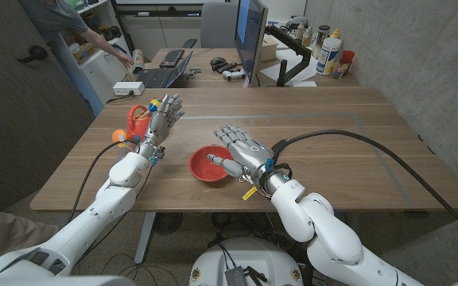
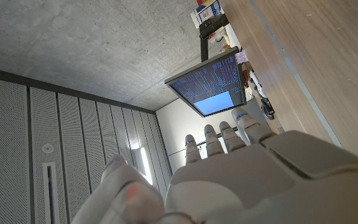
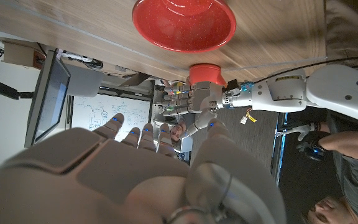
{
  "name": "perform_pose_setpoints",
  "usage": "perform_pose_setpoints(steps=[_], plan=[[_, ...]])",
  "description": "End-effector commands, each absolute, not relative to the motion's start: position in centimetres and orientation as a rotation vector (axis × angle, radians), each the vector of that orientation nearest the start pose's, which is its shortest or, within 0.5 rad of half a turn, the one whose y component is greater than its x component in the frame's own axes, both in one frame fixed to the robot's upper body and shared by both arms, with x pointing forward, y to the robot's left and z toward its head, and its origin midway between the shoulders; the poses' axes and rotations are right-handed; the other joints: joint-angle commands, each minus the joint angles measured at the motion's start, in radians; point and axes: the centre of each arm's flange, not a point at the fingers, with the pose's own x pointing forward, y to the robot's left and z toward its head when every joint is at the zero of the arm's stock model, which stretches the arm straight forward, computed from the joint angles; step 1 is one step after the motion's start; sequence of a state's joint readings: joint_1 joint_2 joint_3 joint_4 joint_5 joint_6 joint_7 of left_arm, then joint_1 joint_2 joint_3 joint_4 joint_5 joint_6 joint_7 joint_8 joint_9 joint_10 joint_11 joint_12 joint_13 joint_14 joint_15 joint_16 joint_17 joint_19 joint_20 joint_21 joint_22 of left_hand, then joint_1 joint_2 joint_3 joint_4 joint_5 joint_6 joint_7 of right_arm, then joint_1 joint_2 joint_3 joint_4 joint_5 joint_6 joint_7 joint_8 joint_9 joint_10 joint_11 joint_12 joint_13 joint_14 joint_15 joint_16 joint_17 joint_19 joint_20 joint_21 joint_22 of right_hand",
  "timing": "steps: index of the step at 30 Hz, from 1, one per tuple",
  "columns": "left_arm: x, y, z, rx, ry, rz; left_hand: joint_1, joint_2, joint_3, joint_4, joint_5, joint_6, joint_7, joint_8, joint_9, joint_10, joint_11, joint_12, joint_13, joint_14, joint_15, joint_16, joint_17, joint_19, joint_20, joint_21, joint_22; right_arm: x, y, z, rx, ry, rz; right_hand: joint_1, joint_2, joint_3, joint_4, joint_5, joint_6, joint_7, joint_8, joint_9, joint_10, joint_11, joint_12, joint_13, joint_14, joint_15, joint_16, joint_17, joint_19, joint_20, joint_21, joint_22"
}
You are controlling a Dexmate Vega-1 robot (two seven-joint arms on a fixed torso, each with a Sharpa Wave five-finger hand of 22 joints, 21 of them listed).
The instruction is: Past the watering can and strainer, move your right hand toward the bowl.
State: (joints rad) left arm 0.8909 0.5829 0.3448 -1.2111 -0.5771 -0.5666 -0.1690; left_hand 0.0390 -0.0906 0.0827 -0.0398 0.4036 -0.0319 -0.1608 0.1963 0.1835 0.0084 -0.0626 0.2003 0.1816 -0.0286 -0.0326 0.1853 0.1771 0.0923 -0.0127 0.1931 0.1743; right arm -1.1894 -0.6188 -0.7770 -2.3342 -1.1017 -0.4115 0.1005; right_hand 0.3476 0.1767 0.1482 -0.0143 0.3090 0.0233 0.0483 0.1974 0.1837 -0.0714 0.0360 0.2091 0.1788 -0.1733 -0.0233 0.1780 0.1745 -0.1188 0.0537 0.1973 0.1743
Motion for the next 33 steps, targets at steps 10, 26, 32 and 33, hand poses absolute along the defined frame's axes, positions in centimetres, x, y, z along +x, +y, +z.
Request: perform_pose_setpoints(steps=[10, 26, 32, 33], plan=[[62.5, 34.0, -4.6, 0.162, -0.772, -0.261, 0.009, -0.005, -0.005, 0.002, 0.008, 0.005, -0.001, 0.004, 0.003, 0.006, 0.002, 0.004, 0.003, -0.006, -0.046, 0.001, 0.002, 0.0, -0.007, 0.003, 0.004, 41.2, -2.4, -8.9, -1.448, -0.847, 0.111, -0.013, 0.001, 0.005, 0.01, -0.007, -0.008, -0.002, -0.004, 0.002, -0.006, 0.006, 0.002, 0.005, -0.043, -0.003, 0.006, 0.005, 0.0, 0.0, 0.0, 0.005], [62.8, 33.0, -4.9, 0.159, -0.775, -0.273, 0.011, -0.005, -0.009, 0.002, 0.01, 0.006, 0.0, 0.003, 0.003, 0.006, 0.002, 0.003, 0.003, -0.006, -0.045, 0.001, 0.002, 0.001, -0.007, 0.004, 0.004, 41.4, -2.7, -9.6, -1.446, -0.846, 0.128, -0.016, 0.002, 0.009, 0.013, -0.012, -0.008, -0.003, -0.004, 0.002, -0.007, 0.006, 0.001, 0.004, -0.041, -0.001, 0.006, 0.004, 0.002, -0.002, 0.0, 0.005], [62.9, 33.1, -5.2, 0.156, -0.773, -0.269, 0.011, -0.005, -0.01, 0.002, 0.01, 0.006, -0.001, 0.003, 0.003, 0.007, 0.001, 0.003, 0.003, -0.006, -0.045, 0.001, 0.002, 0.001, -0.007, 0.003, 0.004, 41.2, -2.3, -10.1, -1.44, -0.848, 0.136, -0.018, 0.002, 0.011, 0.015, -0.014, -0.009, -0.003, -0.005, 0.002, -0.009, 0.007, 0.001, 0.004, -0.043, 0.002, 0.005, 0.004, 0.001, -0.002, 0.0, 0.005], [62.9, 33.1, -5.2, 0.155, -0.774, -0.269, 0.011, -0.005, -0.01, 0.002, 0.01, 0.006, -0.001, 0.003, 0.003, 0.007, 0.002, 0.003, 0.003, -0.005, -0.046, 0.002, 0.002, 0.001, -0.007, 0.003, 0.004, 41.2, -2.3, -10.2, -1.438, -0.846, 0.137, -0.017, 0.004, 0.013, 0.015, -0.014, -0.004, -0.008, -0.003, 0.001, -0.007, 0.005, 0.001, 0.004, -0.045, 0.0, 0.004, 0.004, -0.001, -0.004, -0.001, 0.005]])
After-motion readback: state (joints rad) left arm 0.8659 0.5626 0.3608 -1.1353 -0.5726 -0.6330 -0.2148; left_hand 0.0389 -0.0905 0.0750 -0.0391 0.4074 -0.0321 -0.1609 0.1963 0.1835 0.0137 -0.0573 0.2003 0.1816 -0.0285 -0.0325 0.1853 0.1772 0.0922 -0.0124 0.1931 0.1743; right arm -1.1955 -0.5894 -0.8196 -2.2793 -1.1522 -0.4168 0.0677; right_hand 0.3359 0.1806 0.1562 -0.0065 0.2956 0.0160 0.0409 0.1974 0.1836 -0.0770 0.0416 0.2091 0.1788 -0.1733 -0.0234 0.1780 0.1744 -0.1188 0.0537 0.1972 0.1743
